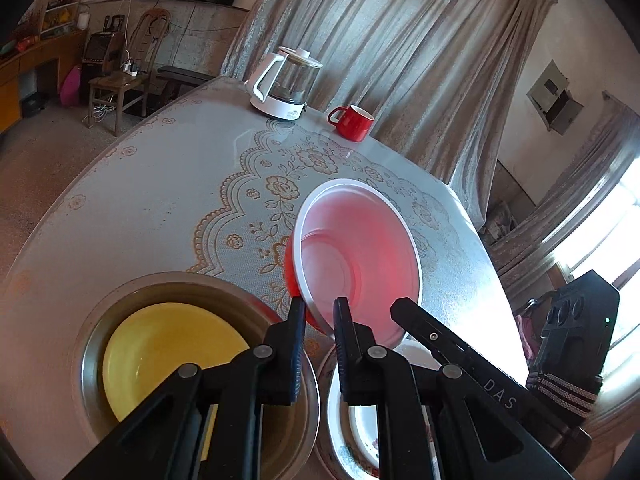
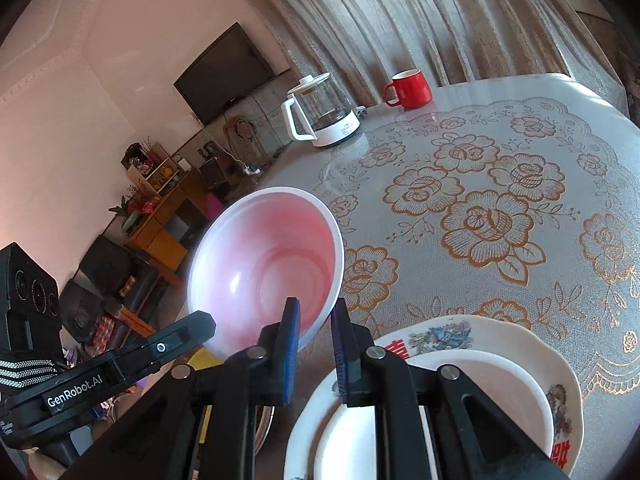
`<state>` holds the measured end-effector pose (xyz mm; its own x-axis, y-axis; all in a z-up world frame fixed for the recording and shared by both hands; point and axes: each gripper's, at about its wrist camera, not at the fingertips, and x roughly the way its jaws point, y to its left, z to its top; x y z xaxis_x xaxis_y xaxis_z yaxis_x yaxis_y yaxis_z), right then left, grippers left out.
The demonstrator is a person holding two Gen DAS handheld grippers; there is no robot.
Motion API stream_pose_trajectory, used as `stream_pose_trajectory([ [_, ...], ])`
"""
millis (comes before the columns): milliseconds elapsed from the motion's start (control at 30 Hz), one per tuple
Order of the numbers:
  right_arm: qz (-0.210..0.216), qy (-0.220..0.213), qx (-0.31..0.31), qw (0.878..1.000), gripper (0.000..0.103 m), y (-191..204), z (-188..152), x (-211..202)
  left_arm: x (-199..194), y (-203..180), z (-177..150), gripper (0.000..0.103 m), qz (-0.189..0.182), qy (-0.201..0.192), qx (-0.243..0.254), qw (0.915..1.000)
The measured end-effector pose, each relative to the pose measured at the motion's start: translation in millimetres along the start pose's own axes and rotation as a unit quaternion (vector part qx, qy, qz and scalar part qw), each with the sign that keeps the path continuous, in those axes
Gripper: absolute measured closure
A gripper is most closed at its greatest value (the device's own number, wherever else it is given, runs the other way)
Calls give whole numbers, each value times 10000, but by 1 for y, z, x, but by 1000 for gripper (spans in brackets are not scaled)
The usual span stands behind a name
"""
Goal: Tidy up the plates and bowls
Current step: 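Lift the red plastic bowl and carry it over the steel basin with the left tool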
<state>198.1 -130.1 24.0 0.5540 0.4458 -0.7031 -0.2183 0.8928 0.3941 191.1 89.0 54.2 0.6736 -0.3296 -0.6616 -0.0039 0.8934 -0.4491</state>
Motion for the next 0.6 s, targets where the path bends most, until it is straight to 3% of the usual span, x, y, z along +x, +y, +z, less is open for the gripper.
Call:
stream_pose_trajectory([
  [600,452,691,-545,9951,88,71,-48,26,-53,83,-49,89,118,-85,-844,9963],
])
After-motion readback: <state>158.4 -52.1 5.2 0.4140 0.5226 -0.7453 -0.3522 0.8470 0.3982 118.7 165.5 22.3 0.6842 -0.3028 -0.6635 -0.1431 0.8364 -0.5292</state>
